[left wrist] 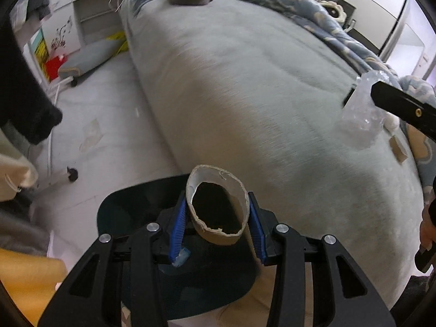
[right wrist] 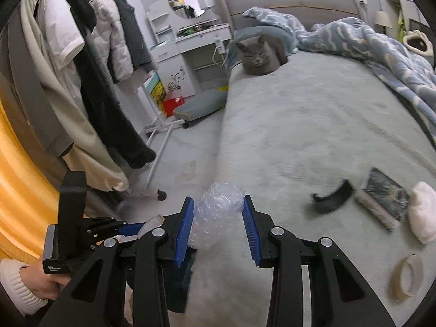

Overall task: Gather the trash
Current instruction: 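Carry the tape roll and plastic wrap with both tools over the teal bin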

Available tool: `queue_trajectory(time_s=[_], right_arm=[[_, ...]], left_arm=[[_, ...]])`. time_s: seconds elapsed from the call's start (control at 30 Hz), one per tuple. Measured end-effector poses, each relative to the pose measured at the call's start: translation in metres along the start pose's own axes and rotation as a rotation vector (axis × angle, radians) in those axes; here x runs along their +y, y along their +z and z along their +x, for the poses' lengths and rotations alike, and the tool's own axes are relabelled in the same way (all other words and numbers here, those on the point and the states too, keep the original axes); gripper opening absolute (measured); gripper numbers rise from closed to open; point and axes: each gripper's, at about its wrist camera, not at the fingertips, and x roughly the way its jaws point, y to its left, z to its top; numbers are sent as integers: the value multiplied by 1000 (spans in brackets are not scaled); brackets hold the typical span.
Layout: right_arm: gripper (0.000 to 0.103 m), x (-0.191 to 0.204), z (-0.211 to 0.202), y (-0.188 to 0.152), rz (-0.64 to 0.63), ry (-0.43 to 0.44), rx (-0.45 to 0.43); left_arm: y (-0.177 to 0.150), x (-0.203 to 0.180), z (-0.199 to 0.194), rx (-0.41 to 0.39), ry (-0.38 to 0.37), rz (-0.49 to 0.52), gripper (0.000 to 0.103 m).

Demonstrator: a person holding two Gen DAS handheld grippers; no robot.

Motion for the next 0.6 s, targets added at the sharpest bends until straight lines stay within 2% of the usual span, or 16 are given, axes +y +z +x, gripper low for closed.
queue_trajectory(time_s=[0.27,0.6], right_arm=[[37,34,35,-2,-38,29,67],[37,71,77,-7,-78,52,157]], left_arm=[[-18,35,10,84,26,-36,45],[-46,73,28,222,-4,-104,46]])
